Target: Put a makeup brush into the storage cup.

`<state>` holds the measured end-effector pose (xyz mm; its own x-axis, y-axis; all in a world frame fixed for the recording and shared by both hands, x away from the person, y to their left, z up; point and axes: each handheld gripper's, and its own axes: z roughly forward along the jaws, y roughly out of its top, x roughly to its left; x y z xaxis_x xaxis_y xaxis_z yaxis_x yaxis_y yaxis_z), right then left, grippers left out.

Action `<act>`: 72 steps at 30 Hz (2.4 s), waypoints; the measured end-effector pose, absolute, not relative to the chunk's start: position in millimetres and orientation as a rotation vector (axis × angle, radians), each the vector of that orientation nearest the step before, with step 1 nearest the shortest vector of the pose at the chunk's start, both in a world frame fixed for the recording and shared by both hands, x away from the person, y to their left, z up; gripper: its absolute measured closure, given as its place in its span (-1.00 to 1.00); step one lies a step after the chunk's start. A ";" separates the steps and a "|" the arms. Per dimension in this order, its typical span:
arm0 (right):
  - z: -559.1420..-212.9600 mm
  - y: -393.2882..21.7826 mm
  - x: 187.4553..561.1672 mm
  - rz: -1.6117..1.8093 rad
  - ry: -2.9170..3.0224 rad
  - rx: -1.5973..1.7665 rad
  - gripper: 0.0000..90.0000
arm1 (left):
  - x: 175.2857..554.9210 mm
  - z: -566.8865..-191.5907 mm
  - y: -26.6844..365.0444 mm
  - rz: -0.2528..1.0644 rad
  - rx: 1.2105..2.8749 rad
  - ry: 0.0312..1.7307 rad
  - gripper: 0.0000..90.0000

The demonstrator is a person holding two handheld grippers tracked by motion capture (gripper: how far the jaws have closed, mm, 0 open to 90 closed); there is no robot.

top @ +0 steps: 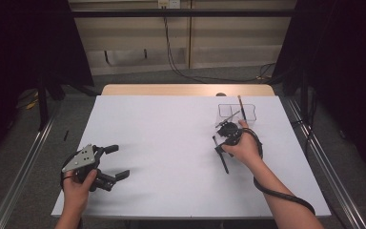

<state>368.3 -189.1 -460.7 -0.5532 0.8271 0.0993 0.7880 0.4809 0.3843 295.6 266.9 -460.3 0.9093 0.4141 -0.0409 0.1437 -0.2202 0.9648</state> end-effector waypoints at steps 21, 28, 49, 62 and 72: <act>-458.6 -182.2 370.5 0.480 2.658 1.396 0.70 | 297.1 -461.6 266.1 0.261 1.804 0.416 -0.99; -459.4 -182.5 367.9 0.496 2.664 1.329 0.89 | 296.8 -461.2 265.6 0.263 1.803 0.415 -0.99; -448.3 -202.3 357.9 0.882 2.523 1.290 0.89 | 295.8 -461.1 265.8 0.259 1.802 0.416 -0.99; -441.8 -217.2 340.5 1.225 2.293 1.257 0.89 | 296.2 -461.4 264.9 0.247 1.797 0.423 -0.99; -439.3 -223.7 329.9 1.383 2.151 1.243 0.89 | 295.9 -461.2 265.7 0.248 1.796 0.424 -0.99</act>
